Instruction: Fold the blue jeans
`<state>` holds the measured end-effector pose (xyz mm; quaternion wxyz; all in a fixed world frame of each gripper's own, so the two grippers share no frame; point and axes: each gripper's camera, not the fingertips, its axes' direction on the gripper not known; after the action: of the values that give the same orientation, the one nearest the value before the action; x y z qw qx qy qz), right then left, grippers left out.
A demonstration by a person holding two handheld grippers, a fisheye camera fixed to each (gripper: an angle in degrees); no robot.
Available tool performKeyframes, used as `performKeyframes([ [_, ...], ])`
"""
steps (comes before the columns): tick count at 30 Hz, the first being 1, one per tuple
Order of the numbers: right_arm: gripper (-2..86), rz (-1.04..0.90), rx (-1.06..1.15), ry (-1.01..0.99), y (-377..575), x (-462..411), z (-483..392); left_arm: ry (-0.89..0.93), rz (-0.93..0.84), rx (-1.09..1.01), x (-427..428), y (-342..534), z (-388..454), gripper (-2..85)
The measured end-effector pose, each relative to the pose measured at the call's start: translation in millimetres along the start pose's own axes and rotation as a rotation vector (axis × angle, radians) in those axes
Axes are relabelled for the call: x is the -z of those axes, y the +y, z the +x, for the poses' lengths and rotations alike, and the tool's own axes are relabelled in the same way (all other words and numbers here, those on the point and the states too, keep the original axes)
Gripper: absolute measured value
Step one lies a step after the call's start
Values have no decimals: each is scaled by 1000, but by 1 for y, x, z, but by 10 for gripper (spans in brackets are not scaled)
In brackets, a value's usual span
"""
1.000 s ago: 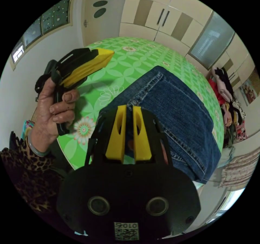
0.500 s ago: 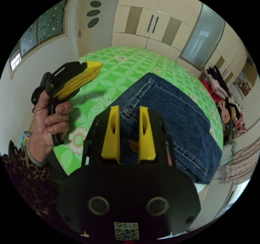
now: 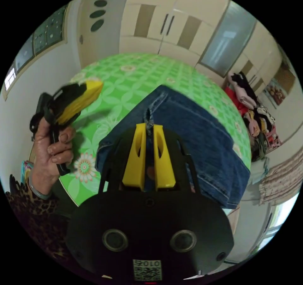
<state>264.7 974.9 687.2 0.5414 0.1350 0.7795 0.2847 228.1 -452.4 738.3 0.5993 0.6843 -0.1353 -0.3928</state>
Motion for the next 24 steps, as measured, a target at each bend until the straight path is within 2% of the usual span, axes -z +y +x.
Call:
performKeyframes([
  [3, 38, 154, -144, -67, 19, 56, 74, -163, -84, -40, -34, 0, 20, 1],
  [6, 36, 272, -331, -98, 56, 94, 158, -306, -282, -233, -101, 7, 67, 6],
  [8, 35, 321, -439, -112, 84, 108, 204, -348, -474, -418, -175, 30, 106, 18],
  [10, 34, 369, -568, -116, 125, 124, 257, -408, -562, -561, -227, 56, 135, 32],
  [14, 34, 410, -701, -128, 182, 135, 310, -557, -746, -920, -340, 133, 187, 68],
  [17, 34, 433, -787, -93, 220, 139, 336, -636, -882, -1034, -405, 179, 190, 99],
  [18, 34, 445, -816, -82, 234, 141, 345, -669, -894, -1052, -415, 186, 188, 105],
  [20, 34, 446, -827, -78, 248, 141, 356, -847, -906, -1124, -443, 209, 175, 126],
  [22, 34, 427, -836, -76, 257, 136, 366, -871, -960, -1102, -460, 221, 163, 135],
  [24, 34, 419, -831, -96, 261, 129, 371, -924, -935, -1132, -471, 232, 161, 139],
])
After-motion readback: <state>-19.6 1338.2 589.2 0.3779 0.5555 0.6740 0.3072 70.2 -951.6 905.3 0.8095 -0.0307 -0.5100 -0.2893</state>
